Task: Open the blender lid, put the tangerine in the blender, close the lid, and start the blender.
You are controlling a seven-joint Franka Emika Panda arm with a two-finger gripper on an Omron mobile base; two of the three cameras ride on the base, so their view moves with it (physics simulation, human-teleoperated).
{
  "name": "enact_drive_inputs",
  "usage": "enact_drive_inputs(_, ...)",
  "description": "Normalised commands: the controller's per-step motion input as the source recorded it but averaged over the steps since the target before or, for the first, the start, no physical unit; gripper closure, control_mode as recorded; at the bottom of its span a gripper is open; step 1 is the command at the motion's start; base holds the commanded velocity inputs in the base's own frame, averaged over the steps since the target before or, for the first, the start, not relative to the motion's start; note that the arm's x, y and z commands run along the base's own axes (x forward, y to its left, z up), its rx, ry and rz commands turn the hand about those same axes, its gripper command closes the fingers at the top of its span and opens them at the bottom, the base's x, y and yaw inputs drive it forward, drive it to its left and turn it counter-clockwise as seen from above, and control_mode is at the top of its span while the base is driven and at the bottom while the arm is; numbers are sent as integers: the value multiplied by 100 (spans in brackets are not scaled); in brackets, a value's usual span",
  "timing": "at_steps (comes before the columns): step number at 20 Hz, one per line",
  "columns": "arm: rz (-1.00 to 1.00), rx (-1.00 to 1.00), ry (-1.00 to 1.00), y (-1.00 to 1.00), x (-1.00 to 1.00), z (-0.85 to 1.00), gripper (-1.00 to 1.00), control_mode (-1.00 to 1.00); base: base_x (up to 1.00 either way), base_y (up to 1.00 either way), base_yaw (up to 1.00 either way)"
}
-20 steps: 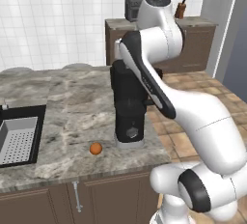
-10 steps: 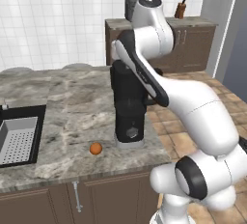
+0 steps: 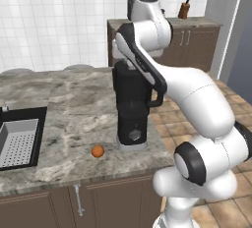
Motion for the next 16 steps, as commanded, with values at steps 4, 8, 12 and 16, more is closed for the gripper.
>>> enact_drive_inputs(4, 0, 0, 6, 0, 14, -12, -100, -100, 0, 0, 0)
enact_drive_inputs(8, 0, 0, 0, 0, 0, -20, -100, -100, 0, 0, 0)
enact_drive_inputs(12, 0, 0, 0, 0, 0, -22, -100, -100, 0, 0, 0)
enact_drive_inputs(16, 0, 0, 1, 0, 0, -26, -100, -100, 0, 0, 0)
